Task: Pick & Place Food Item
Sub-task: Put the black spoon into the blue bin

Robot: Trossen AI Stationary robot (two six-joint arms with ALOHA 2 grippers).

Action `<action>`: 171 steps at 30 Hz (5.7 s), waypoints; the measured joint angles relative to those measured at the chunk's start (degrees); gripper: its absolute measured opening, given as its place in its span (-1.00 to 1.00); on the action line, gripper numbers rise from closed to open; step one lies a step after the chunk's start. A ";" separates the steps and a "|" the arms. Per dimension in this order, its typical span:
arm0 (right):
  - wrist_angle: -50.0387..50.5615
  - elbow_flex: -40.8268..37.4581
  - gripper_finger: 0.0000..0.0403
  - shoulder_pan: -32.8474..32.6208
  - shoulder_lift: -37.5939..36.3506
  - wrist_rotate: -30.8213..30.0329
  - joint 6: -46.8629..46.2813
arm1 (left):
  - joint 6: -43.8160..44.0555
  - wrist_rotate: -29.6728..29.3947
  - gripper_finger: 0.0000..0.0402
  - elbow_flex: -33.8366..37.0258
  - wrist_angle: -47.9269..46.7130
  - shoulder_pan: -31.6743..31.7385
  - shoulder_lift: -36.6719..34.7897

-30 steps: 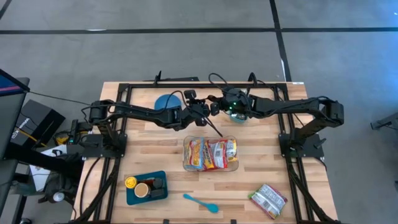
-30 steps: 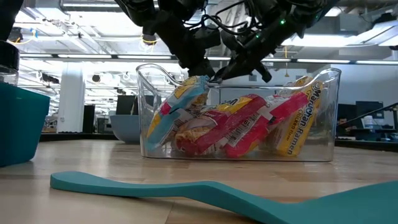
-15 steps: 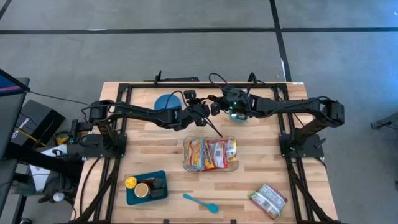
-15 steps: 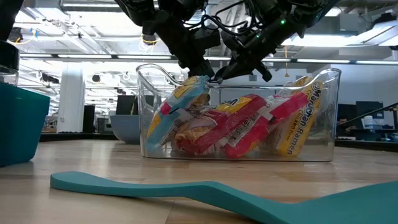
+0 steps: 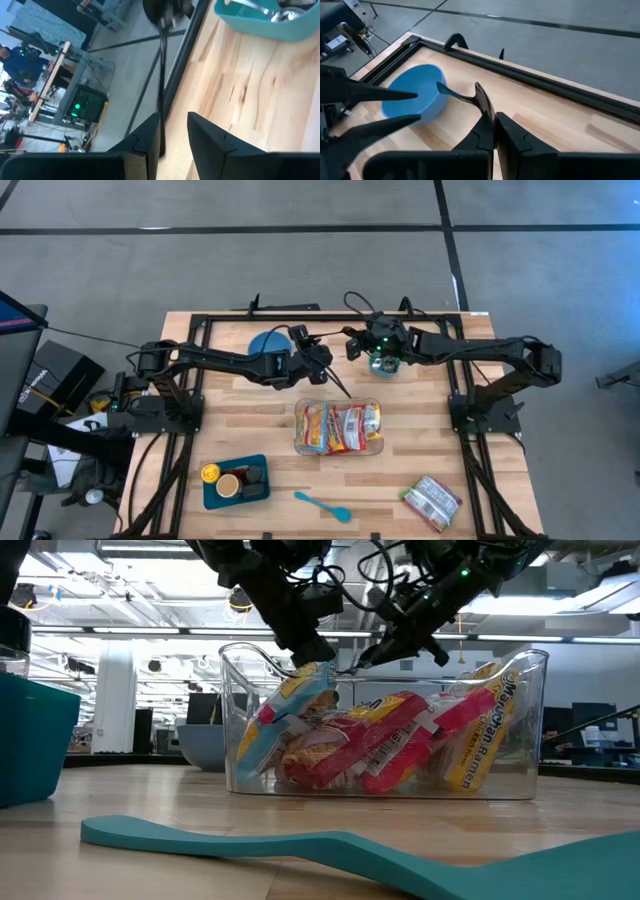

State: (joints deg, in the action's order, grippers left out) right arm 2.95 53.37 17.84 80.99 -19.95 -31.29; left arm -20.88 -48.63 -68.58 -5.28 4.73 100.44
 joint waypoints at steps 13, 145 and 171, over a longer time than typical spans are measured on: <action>16.12 -1.29 -1.00 -1.22 -11.32 -12.16 0.39 | 4.31 0.01 -0.55 0.00 -1.18 0.00 0.00; -77.50 -51.23 -0.99 -11.14 -24.43 -4.13 -4.29 | 42.31 54.92 -0.57 -0.02 43.09 9.62 0.00; -76.62 -51.22 -0.81 -11.12 -24.43 -4.12 -4.72 | 42.18 54.63 -0.99 -0.02 42.95 9.62 0.00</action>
State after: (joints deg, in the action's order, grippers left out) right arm -73.67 2.15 6.72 56.55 -24.06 -36.01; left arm 21.30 6.00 -68.60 37.67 14.35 100.44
